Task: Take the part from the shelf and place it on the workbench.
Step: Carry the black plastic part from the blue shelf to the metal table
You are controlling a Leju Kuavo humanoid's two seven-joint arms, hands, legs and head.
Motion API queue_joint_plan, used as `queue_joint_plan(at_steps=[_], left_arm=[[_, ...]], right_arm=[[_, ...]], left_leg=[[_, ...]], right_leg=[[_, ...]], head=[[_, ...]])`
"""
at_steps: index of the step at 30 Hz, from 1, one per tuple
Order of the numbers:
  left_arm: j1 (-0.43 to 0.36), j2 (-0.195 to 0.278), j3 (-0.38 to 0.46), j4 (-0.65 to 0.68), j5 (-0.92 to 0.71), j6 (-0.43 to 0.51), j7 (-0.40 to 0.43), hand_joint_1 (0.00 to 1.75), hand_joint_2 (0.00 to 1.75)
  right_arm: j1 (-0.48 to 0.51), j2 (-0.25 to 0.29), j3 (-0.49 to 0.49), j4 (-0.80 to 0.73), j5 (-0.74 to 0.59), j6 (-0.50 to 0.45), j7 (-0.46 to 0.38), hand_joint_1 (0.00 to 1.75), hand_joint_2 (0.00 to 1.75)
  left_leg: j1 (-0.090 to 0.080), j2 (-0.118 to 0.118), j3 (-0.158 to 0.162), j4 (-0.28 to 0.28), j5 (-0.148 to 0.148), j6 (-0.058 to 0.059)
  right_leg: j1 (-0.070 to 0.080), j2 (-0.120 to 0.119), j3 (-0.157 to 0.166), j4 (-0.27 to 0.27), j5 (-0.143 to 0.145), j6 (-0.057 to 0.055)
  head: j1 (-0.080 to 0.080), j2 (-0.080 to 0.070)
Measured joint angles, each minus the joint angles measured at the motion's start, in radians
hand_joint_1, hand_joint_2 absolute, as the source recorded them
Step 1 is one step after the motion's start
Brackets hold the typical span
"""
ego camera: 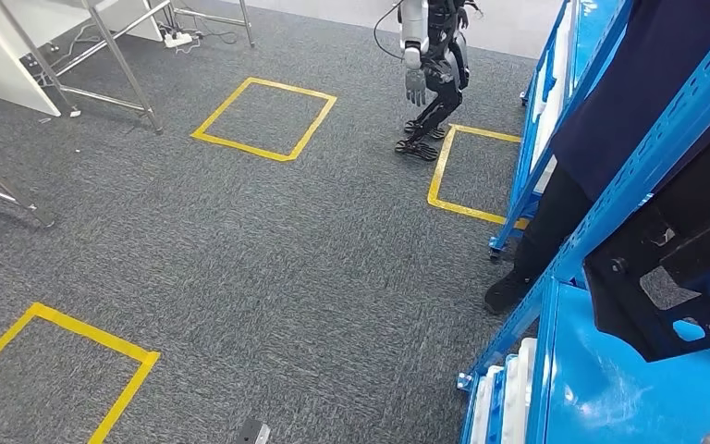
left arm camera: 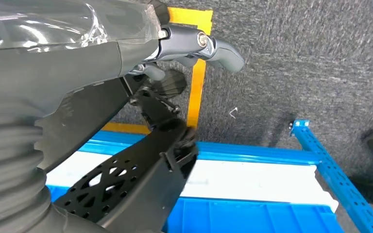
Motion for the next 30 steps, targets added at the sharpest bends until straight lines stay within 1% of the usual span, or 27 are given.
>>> queue_joint_plan(at_steps=[1, 2, 3, 4, 5, 6, 7, 8, 9, 11, 12, 13, 14, 15, 16, 17, 18, 19, 20, 21, 22, 23, 24, 25, 27, 29, 30], left_arm=[[0.000, 0.000, 0.000, 0.000, 0.000, -0.001, 0.001, 0.00, 1.75], [0.000, -0.001, 0.000, 0.000, 0.000, -0.002, 0.003, 0.00, 1.75], [0.001, -0.001, 0.000, 0.000, 0.000, -0.002, 0.005, 0.00, 1.75], [0.001, -0.001, 0.000, 0.000, 0.000, -0.002, 0.007, 0.00, 1.75], [0.001, 0.000, 0.000, 0.000, 0.000, -0.003, 0.009, 0.00, 1.75], [0.001, 0.000, 0.000, 0.000, 0.000, -0.003, 0.009, 0.00, 1.75], [0.001, 0.001, 0.000, 0.000, 0.000, -0.004, 0.009, 0.00, 1.75], [0.002, 0.001, 0.000, 0.000, -0.001, -0.004, 0.009, 0.00, 1.75], [0.002, 0.001, 0.000, 0.000, -0.001, -0.005, 0.009, 0.00, 1.75], [0.002, -0.001, 0.000, 0.000, -0.001, -0.006, 0.009, 0.00, 1.75], [0.002, -0.001, 0.000, 0.000, -0.001, -0.006, 0.009, 0.00, 1.75], [0.003, -0.002, 0.000, 0.000, -0.001, -0.006, 0.009, 0.00, 1.75], [0.003, -0.002, 0.000, 0.000, -0.001, -0.006, 0.008, 0.00, 1.75], [0.003, -0.002, 0.000, 0.000, -0.001, -0.007, 0.008, 0.00, 1.75], [0.003, -0.002, 0.000, 0.000, -0.001, -0.007, 0.008, 0.00, 1.75], [0.004, -0.002, 0.000, 0.000, -0.001, -0.007, 0.007, 0.00, 1.75], [0.005, -0.002, 0.000, 0.000, -0.001, -0.007, 0.006, 0.00, 1.75], [0.005, -0.002, 0.000, 0.000, -0.001, -0.007, 0.003, 0.00, 1.75], [0.005, -0.002, 0.000, 0.000, -0.001, -0.007, 0.001, 0.00, 1.75], [0.005, -0.003, 0.000, 0.000, -0.001, -0.007, -0.002, 0.00, 1.75], [0.004, -0.004, 0.000, 0.000, -0.001, -0.007, -0.004, 0.00, 1.75], [0.004, -0.005, 0.000, 0.000, -0.001, -0.007, -0.005, 0.00, 1.75], [0.005, -0.007, 0.000, 0.000, -0.002, -0.007, -0.005, 0.00, 1.75], [0.005, -0.007, 0.000, 0.000, -0.002, -0.007, -0.006, 0.00, 1.75], [0.005, -0.007, 0.000, 0.000, -0.002, -0.007, -0.006, 0.00, 1.75], [0.005, -0.007, 0.000, 0.000, -0.002, -0.007, -0.006, 0.00, 1.75], [0.005, -0.007, 0.000, 0.000, -0.002, -0.006, -0.007, 0.00, 1.75]], right_arm=[[0.003, -0.001, 0.000, 0.000, -0.002, 0.000, 0.000, 1.75, 1.75], [0.005, -0.001, 0.000, 0.000, -0.004, 0.000, 0.001, 1.75, 1.75], [0.008, -0.002, 0.000, 0.000, -0.005, 0.000, 0.001, 1.75, 1.75], [0.009, -0.002, -0.001, 0.000, -0.006, 0.000, 0.002, 1.75, 1.75], [0.010, -0.002, -0.001, 0.000, -0.006, 0.000, 0.003, 1.75, 1.75], [0.011, -0.003, -0.001, 0.000, -0.007, 0.000, 0.003, 1.75, 1.75], [0.012, -0.004, -0.002, 0.000, -0.008, 0.000, 0.004, 1.75, 1.75], [0.014, -0.005, -0.002, 0.000, -0.009, 0.000, 0.005, 1.75, 1.75], [0.014, -0.007, -0.003, 0.000, -0.010, 0.000, 0.005, 1.75, 1.75], [0.014, -0.010, -0.003, 0.000, -0.009, 0.000, 0.006, 1.75, 1.75], [0.012, -0.011, -0.004, 0.000, -0.008, 0.000, 0.006, 1.75, 1.75], [0.010, -0.013, -0.004, 0.000, -0.007, 0.000, 0.006, 1.75, 1.75], [0.009, -0.014, -0.004, 0.000, -0.006, 0.000, 0.006, 1.75, 1.75], [0.009, -0.014, -0.004, 0.000, -0.006, 0.000, 0.006, 1.75, 1.75], [0.010, -0.013, -0.004, 0.000, -0.006, 0.000, 0.006, 1.75, 1.75], [0.010, -0.013, -0.004, 0.000, -0.005, 0.000, 0.006, 1.75, 1.75], [0.010, -0.013, -0.004, 0.000, -0.005, 0.000, 0.006, 1.75, 1.75], [0.010, -0.013, -0.004, 0.000, -0.004, 0.000, 0.006, 1.75, 1.75], [0.010, -0.013, -0.004, 0.000, -0.003, 0.000, 0.006, 1.75, 1.75], [0.010, -0.013, -0.004, 0.000, -0.002, 0.000, 0.005, 1.75, 1.75], [0.010, -0.013, -0.004, 0.000, 0.000, 0.000, 0.004, 1.75, 1.75], [0.010, -0.013, -0.005, -0.001, 0.001, 0.000, 0.004, 1.75, 1.75], [0.010, -0.013, -0.005, -0.001, 0.002, 0.000, 0.003, 1.75, 1.75], [0.010, -0.013, -0.006, -0.001, 0.003, 0.000, 0.003, 1.75, 1.75], [0.010, -0.013, -0.006, -0.002, 0.003, 0.000, 0.003, 1.75, 1.75], [0.010, -0.013, -0.006, -0.002, 0.004, 0.000, 0.003, 1.75, 1.75], [0.011, -0.014, -0.006, -0.003, 0.004, 0.000, 0.003, 1.75, 1.75]], left_leg=[[-0.001, 0.000, -0.002, 0.000, 0.002, -0.001], [-0.001, -0.001, -0.004, 0.000, 0.004, -0.003], [0.000, -0.001, -0.006, 0.001, 0.005, -0.006], [0.002, -0.002, -0.008, 0.004, 0.007, -0.011], [0.004, -0.003, -0.011, 0.009, 0.006, -0.018], [0.003, -0.004, -0.015, 0.014, 0.006, -0.026], [0.001, -0.005, -0.020, 0.020, 0.005, -0.035], [-0.003, -0.006, -0.024, 0.026, 0.006, -0.043], [-0.004, -0.006, -0.027, 0.026, 0.010, -0.051], [0.001, -0.006, -0.033, 0.027, 0.014, -0.062], [0.005, -0.005, -0.042, 0.041, -0.002, -0.065], [0.007, -0.004, -0.059, 0.079, -0.033, -0.064], [0.008, -0.003, -0.084, 0.143, -0.077, -0.061], [0.007, -0.004, -0.114, 0.222, -0.122, -0.058], [0.007, -0.004, -0.140, 0.297, -0.155, -0.057], [0.008, -0.005, -0.154, 0.346, -0.171, -0.057], [0.010, -0.004, -0.148, 0.354, -0.166, -0.058], [0.014, -0.004, -0.121, 0.320, -0.145, -0.060], [0.021, -0.002, -0.079, 0.254, -0.118, -0.065], [0.026, 0.000, -0.036, 0.185, -0.099, -0.072], [0.027, -0.001, -0.007, 0.132, -0.086, -0.073], [0.027, -0.002, 0.008, 0.100, -0.084, -0.072], [0.025, -0.005, 0.011, 0.090, -0.089, -0.069], [0.024, -0.007, 0.007, 0.088, -0.089, -0.064], [0.024, -0.007, 0.007, 0.085, -0.093, -0.061], [0.021, -0.009, 0.005, 0.085, -0.093, -0.055], [0.020, -0.010, 0.004, 0.084, -0.093, -0.050]], right_leg=[[0.001, 0.002, -0.024, 0.059, -0.022, 0.001], [0.001, 0.003, -0.034, 0.090, -0.026, 0.003], [-0.002, 0.003, -0.028, 0.083, -0.010, 0.006], [-0.007, 0.003, -0.001, 0.035, 0.020, 0.010], [-0.012, 0.004, 0.036, -0.033, 0.046, 0.017], [-0.015, 0.010, 0.066, -0.085, 0.068, 0.020], [-0.016, 0.017, 0.083, -0.119, 0.080, 0.017], [-0.014, 0.023, 0.086, -0.130, 0.080, 0.010], [-0.008, 0.028, 0.080, -0.123, 0.084, -0.004], [0.000, 0.024, 0.072, -0.133, 0.091, -0.030], [0.003, 0.022, 0.068, -0.138, 0.098, -0.043], [0.004, 0.018, 0.063, -0.143, 0.105, -0.054], [0.005, 0.014, 0.058, -0.146, 0.110, -0.064], [0.009, 0.010, 0.051, -0.146, 0.113, -0.069], [0.012, 0.006, 0.046, -0.146, 0.116, -0.072], [0.014, 0.003, 0.040, -0.146, 0.118, -0.071], [0.015, 0.001, 0.037, -0.146, 0.121, -0.069], [0.014, -0.001, 0.034, -0.145, 0.123, -0.065], [0.012, -0.003, 0.032, -0.143, 0.125, -0.059], [0.012, -0.004, 0.028, -0.140, 0.126, -0.051], [0.012, -0.004, 0.024, -0.137, 0.126, -0.042], [0.013, -0.004, 0.021, -0.133, 0.127, -0.034], [0.014, -0.003, 0.018, -0.131, 0.128, -0.028], [0.014, -0.003, 0.018, -0.129, 0.129, -0.025], [0.012, -0.003, 0.018, -0.129, 0.130, -0.024], [0.008, -0.002, 0.017, -0.130, 0.130, -0.021], [0.005, -0.002, 0.016, -0.132, 0.127, -0.023]], head=[[0.000, 0.000], [0.000, 0.000], [0.001, 0.000], [0.000, 0.000], [0.001, 0.000], [0.001, 0.000], [-0.001, 0.000], [-0.003, 0.000], [-0.005, 0.000], [-0.008, 0.000], [-0.009, 0.000], [-0.009, 0.000], [-0.010, 0.000], [-0.010, 0.000], [-0.010, 0.000], [-0.009, 0.000], [-0.009, 0.000], [-0.009, 0.000], [-0.009, 0.000], [-0.009, 0.000], [-0.008, 0.000], [-0.006, 0.000], [-0.004, 0.000], [-0.002, 0.000], [-0.002, 0.000], [-0.002, 0.000], [-0.001, 0.000]])
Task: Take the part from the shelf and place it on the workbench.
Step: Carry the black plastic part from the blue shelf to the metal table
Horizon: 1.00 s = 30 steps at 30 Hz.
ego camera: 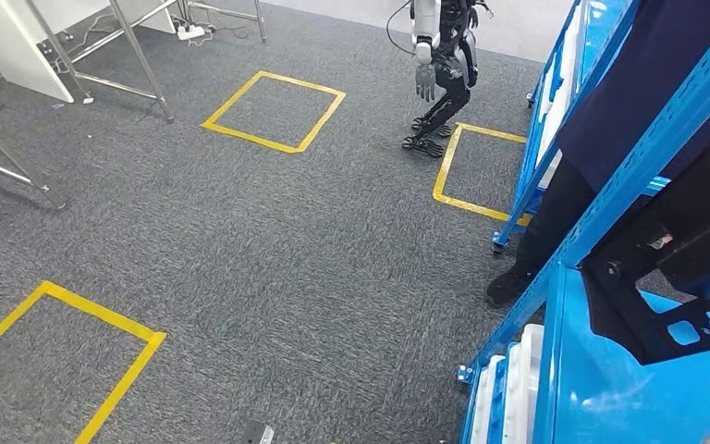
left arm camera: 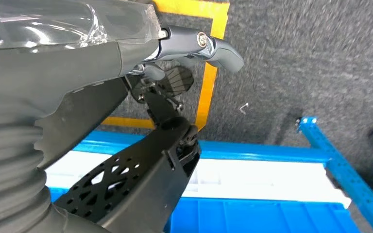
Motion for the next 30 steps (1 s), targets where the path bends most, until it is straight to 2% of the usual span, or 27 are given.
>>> queue_joint_plan(at_steps=[3, 4, 7, 10, 11, 12, 18, 24, 30], left_arm=[[0.000, 0.002, 0.000, 0.000, -0.002, 0.001, -0.003, 0.00, 1.75], [0.000, 0.002, 0.000, 0.000, -0.004, 0.002, -0.004, 0.00, 1.75], [0.000, 0.002, 0.000, 0.000, -0.010, 0.010, -0.004, 0.00, 1.75], [-0.002, 0.002, 0.000, 0.000, -0.017, 0.015, -0.005, 0.00, 1.75], [-0.002, 0.002, 0.000, 0.000, -0.019, 0.017, -0.006, 0.00, 1.75], [-0.002, 0.002, 0.000, 0.000, -0.020, 0.018, -0.007, 0.00, 1.75], [-0.002, 0.001, 0.000, 0.000, -0.028, 0.046, -0.015, 0.00, 1.75], [-0.002, 0.000, 0.000, 0.000, -0.042, 0.074, -0.015, 0.00, 1.75], [-0.003, -0.001, 0.000, 0.000, -0.043, 0.074, -0.024, 0.00, 1.75]], right_arm=[[0.003, 0.000, -0.005, -0.001, 0.000, 0.000, -0.001, 1.75, 1.75], [0.004, 0.000, -0.007, -0.001, 0.000, 0.000, -0.002, 1.75, 1.75], [0.004, -0.001, -0.010, -0.001, 0.003, 0.000, -0.002, 1.75, 1.75], [0.006, -0.004, -0.013, -0.001, 0.021, 0.000, 0.000, 1.75, 1.75], [0.007, -0.006, -0.015, -0.001, 0.030, 0.000, 0.003, 1.75, 1.75], [0.009, -0.008, -0.016, -0.001, 0.039, 0.000, 0.006, 1.75, 1.75], [0.040, -0.021, -0.044, -0.001, 0.073, 0.000, 0.014, 1.75, 1.75], [0.096, -0.020, -0.121, -0.001, 0.004, 0.000, -0.009, 1.75, 1.75], [0.126, -0.011, -0.191, -0.002, -0.049, 0.000, -0.037, 1.75, 1.75]], left_leg=[[-0.009, -0.001, -0.002, -0.003, 0.005, 0.016], [-0.011, -0.001, -0.003, -0.002, 0.007, 0.020], [-0.013, 0.000, -0.005, -0.001, 0.008, 0.022], [-0.015, 0.000, -0.007, 0.000, 0.008, 0.023], [-0.016, 0.000, -0.007, -0.001, 0.008, 0.023], [-0.016, 0.000, -0.006, -0.003, 0.008, 0.023], [-0.015, 0.000, 0.004, -0.022, 0.014, 0.016], [-0.013, 0.000, 0.009, -0.033, 0.019, 0.009], [-0.013, 0.000, 0.010, -0.036, 0.020, 0.007]], right_leg=[[-0.004, 0.002, 0.003, -0.012, 0.009, -0.039], [-0.004, 0.002, 0.004, -0.016, 0.018, -0.045], [-0.004, 0.003, 0.005, -0.023, 0.026, -0.021], [-0.006, 0.003, 0.005, -0.026, 0.026, 0.015], [-0.006, 0.003, 0.004, -0.026, 0.025, 0.023], [-0.006, 0.003, 0.004, -0.026, 0.025, 0.026], [-0.005, 0.004, 0.002, -0.026, 0.024, 0.025], [-0.003, 0.004, 0.001, -0.026, 0.024, 0.023], [-0.003, 0.004, 0.001, -0.026, 0.023, 0.022]], head=[[0.004, 0.000], [0.004, 0.000], [0.004, 0.000], [0.004, 0.000], [0.004, 0.000], [0.004, 0.000], [0.004, 0.000], [0.004, 0.000], [0.004, 0.000]])
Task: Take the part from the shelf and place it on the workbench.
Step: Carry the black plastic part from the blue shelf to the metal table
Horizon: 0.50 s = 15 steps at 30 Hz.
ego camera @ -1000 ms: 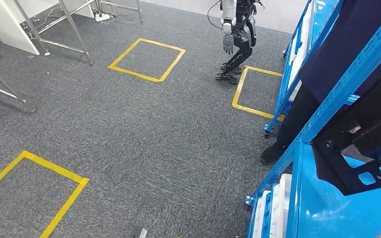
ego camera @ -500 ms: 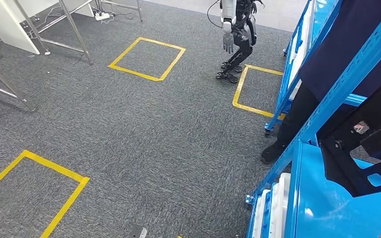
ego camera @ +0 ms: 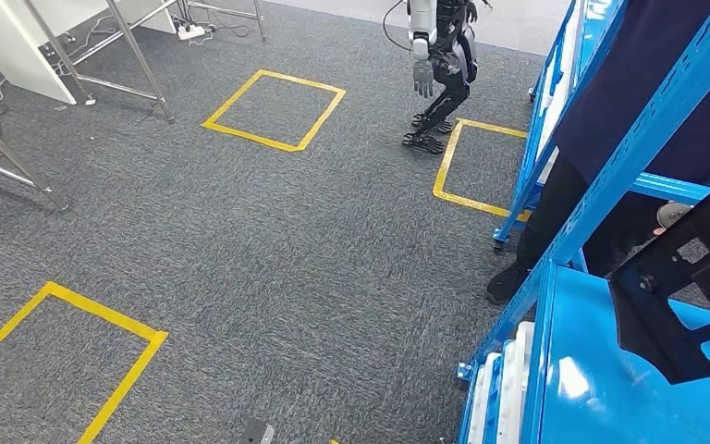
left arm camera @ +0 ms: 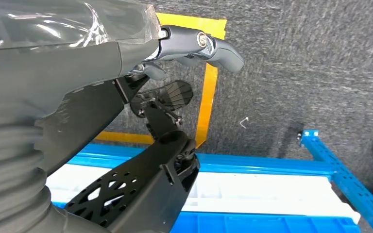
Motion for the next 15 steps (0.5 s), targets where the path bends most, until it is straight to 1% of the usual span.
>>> queue_joint_plan(at_steps=[5, 8, 12, 15], left_arm=[[-0.008, 0.000, 0.000, 0.000, -0.002, -0.008, -0.013, 0.00, 1.75], [-0.012, 0.000, 0.000, -0.001, -0.005, -0.016, -0.013, 0.00, 1.75], [-0.012, -0.002, 0.000, -0.002, -0.010, -0.026, -0.013, 0.00, 1.75], [-0.012, -0.003, 0.000, -0.006, -0.012, -0.029, -0.013, 0.00, 1.75]], right_arm=[[0.026, 0.021, -0.062, 0.000, -0.118, 0.000, -0.070, 1.75, 1.75], [0.034, 0.037, -0.085, 0.000, -0.163, 0.000, -0.100, 1.75, 1.75], [0.036, 0.064, -0.112, 0.000, -0.180, 0.000, -0.115, 1.75, 1.75], [0.038, 0.081, -0.127, 0.000, -0.164, 0.000, -0.109, 1.75, 1.75]], left_leg=[[0.000, 0.000, 0.000, 0.000, 0.000, 0.000], [0.000, 0.000, 0.000, 0.000, 0.000, 0.000], [0.000, 0.000, 0.000, 0.000, 0.000, 0.000], [0.000, 0.000, 0.000, 0.000, 0.000, 0.000]], right_leg=[[0.000, 0.000, 0.000, 0.000, 0.000, 0.000], [0.000, 0.000, 0.000, 0.000, 0.000, -0.001], [0.000, 0.000, 0.000, 0.000, 0.000, -0.001], [0.000, 0.000, 0.000, 0.000, 0.000, -0.001]], head=[[0.000, 0.000], [0.000, 0.000], [0.000, 0.000], [0.000, 0.000]])
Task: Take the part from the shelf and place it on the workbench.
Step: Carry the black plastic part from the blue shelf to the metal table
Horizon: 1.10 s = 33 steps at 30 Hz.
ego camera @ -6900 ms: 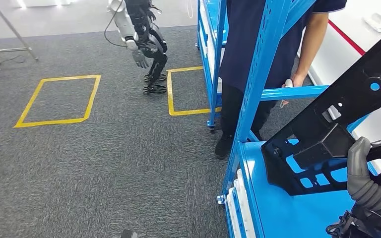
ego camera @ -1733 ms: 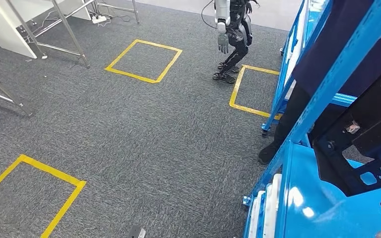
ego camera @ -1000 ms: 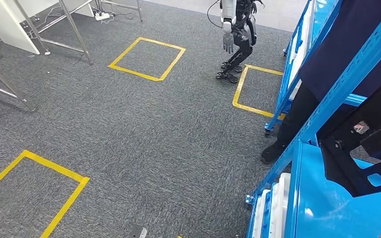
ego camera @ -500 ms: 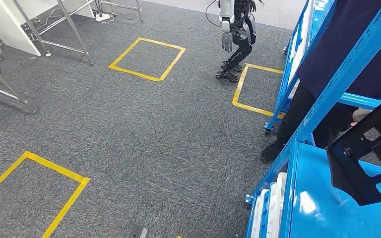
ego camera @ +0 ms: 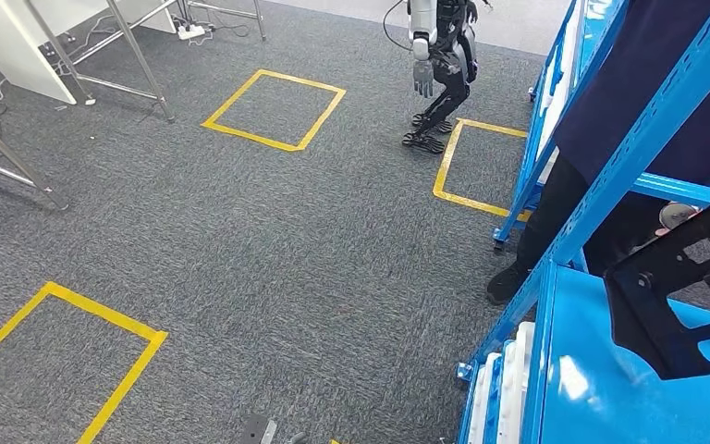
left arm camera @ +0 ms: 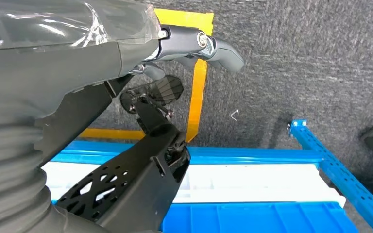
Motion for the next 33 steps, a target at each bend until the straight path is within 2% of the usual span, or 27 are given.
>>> queue_joint_plan(at_steps=[1, 3, 5, 7, 16, 22, 25, 29, 31, 33], left_arm=[[0.000, 0.000, 0.000, 0.000, 0.000, -0.001, 0.000, 0.00, 1.75], [0.000, 0.000, 0.000, -0.001, -0.001, -0.003, 0.000, 0.00, 1.75], [-0.002, -0.001, 0.000, -0.001, -0.001, -0.006, -0.001, 0.00, 1.75], [-0.004, -0.002, 0.000, -0.003, -0.001, -0.009, -0.002, 0.00, 1.75], [-0.004, -0.014, 0.000, -0.008, 0.013, -0.020, -0.015, 0.00, 1.75], [-0.001, -0.016, 0.000, -0.008, 0.014, -0.024, -0.019, 0.00, 1.75], [-0.001, -0.016, 0.000, -0.008, 0.015, -0.024, -0.022, 0.00, 1.75], [-0.001, -0.016, 0.002, -0.008, 0.018, -0.026, -0.033, 0.00, 1.75], [-0.001, -0.016, 0.002, -0.008, 0.019, -0.029, -0.036, 0.00, 1.75], [-0.001, -0.015, 0.002, -0.008, 0.020, -0.031, -0.037, 0.00, 1.75]], right_arm=[[0.000, 0.004, -0.004, 0.000, 0.013, 0.000, 0.006, 1.75, 1.75], [-0.001, 0.008, -0.010, 0.000, 0.043, 0.000, 0.018, 1.75, 1.75], [-0.003, 0.010, -0.014, -0.001, 0.080, 0.000, 0.030, 1.75, 1.75], [-0.005, 0.010, -0.016, -0.003, 0.128, 0.000, 0.049, 1.75, 1.75], [-0.008, -0.022, -0.015, -0.003, 0.266, 0.000, 0.125, 1.75, 1.75], [-0.010, -0.038, -0.015, -0.003, 0.281, 0.000, 0.141, 1.75, 1.75], [-0.009, -0.037, -0.015, -0.003, 0.183, 0.000, 0.091, 1.75, 1.75], [-0.006, -0.038, 0.007, -0.001, -0.121, 0.001, -0.080, 1.75, 1.75], [-0.014, -0.050, 0.041, 0.004, -0.185, 0.004, -0.130, 1.75, 1.75], [-0.031, -0.064, 0.083, 0.010, -0.196, 0.010, -0.141, 1.75, 1.75]], left_leg=[[0.000, 0.000, 0.000, 0.000, 0.000, 0.000], [-0.002, 0.000, 0.002, -0.003, 0.002, 0.008], [-0.004, 0.000, 0.005, -0.014, 0.009, 0.010], [-0.003, 0.000, 0.008, -0.022, 0.014, 0.005], [-0.003, 0.001, 0.009, -0.022, 0.014, 0.006], [-0.002, 0.001, 0.009, -0.022, 0.014, 0.005], [-0.002, 0.001, 0.009, -0.022, 0.014, 0.005], [-0.002, 0.001, 0.008, -0.022, 0.014, 0.005], [-0.002, 0.001, 0.007, -0.022, 0.014, 0.005], [-0.001, 0.000, 0.007, -0.022, 0.014, 0.005]], right_leg=[[0.000, 0.000, 0.000, 0.000, 0.000, 0.000], [-0.003, -0.001, 0.004, -0.007, 0.003, 0.002], [-0.004, -0.002, 0.008, -0.018, 0.009, -0.002], [-0.002, -0.001, 0.010, -0.022, 0.011, -0.008], [-0.002, -0.001, 0.010, -0.021, 0.011, -0.007], [0.000, -0.001, 0.010, -0.020, 0.010, -0.007], [0.000, -0.001, 0.010, -0.020, 0.010, -0.007], [0.000, -0.001, 0.010, -0.020, 0.010, -0.008], [0.000, -0.001, 0.010, -0.020, 0.010, -0.008], [0.000, -0.002, 0.010, -0.020, 0.010, -0.008]], head=[[0.000, 0.000], [0.000, 0.000], [0.000, 0.000], [0.000, 0.000], [0.000, 0.000], [0.000, 0.000], [0.000, 0.000], [0.000, 0.000], [0.000, 0.000], [0.000, 0.000]])
